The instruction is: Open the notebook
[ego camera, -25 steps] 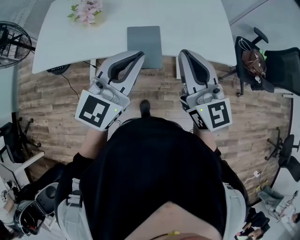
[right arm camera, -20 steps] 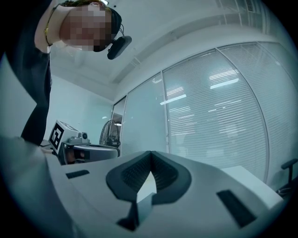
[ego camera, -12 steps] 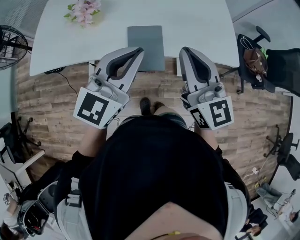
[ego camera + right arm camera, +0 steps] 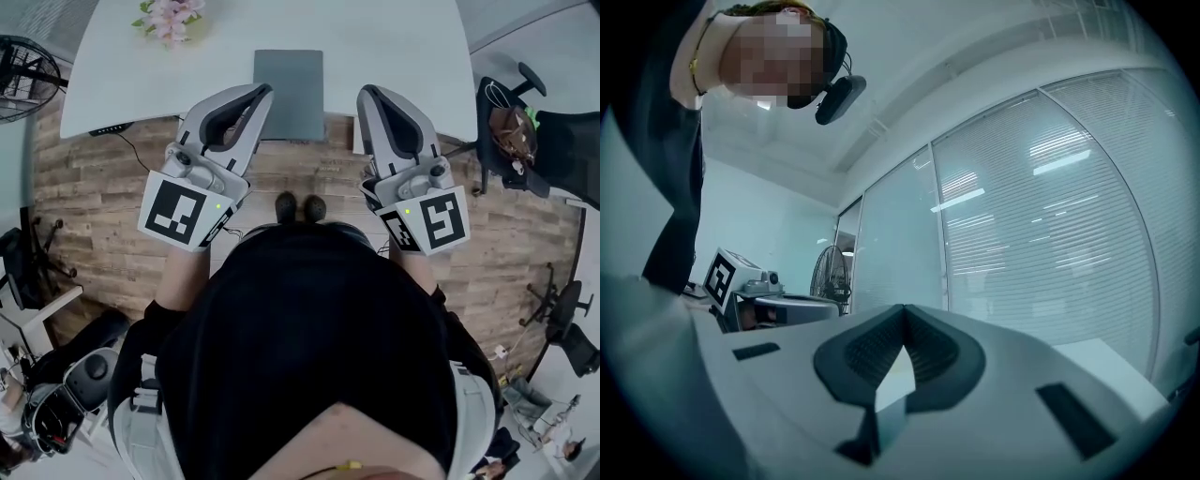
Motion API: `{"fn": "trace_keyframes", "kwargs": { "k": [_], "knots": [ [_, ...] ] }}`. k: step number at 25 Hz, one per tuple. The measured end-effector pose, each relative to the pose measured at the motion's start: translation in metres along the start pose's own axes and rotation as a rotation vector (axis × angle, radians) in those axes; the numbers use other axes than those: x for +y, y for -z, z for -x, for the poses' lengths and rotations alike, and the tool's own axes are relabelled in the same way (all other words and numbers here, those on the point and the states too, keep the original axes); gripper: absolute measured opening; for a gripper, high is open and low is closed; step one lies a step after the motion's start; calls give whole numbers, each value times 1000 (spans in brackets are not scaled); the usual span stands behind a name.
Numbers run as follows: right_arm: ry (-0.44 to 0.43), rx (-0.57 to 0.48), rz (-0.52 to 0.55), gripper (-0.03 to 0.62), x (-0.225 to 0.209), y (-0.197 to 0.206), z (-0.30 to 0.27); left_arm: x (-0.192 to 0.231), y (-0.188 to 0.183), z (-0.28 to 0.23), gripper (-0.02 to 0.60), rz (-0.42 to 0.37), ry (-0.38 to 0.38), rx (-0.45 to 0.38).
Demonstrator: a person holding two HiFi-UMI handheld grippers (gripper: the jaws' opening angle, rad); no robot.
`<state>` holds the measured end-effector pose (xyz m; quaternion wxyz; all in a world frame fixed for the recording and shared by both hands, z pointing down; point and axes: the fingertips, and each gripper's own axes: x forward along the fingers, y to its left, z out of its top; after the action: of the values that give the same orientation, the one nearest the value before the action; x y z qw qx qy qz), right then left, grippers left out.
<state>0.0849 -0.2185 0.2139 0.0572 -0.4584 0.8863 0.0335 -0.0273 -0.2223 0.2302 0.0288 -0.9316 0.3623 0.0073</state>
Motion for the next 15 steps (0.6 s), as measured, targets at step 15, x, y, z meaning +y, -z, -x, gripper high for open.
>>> {"fn": "trace_keyframes", "kwargs": {
  "k": [15],
  "knots": [
    [-19, 22, -39, 3, -22, 9, 19, -24, 25, -23, 12, -34, -11, 68]
  ]
}}
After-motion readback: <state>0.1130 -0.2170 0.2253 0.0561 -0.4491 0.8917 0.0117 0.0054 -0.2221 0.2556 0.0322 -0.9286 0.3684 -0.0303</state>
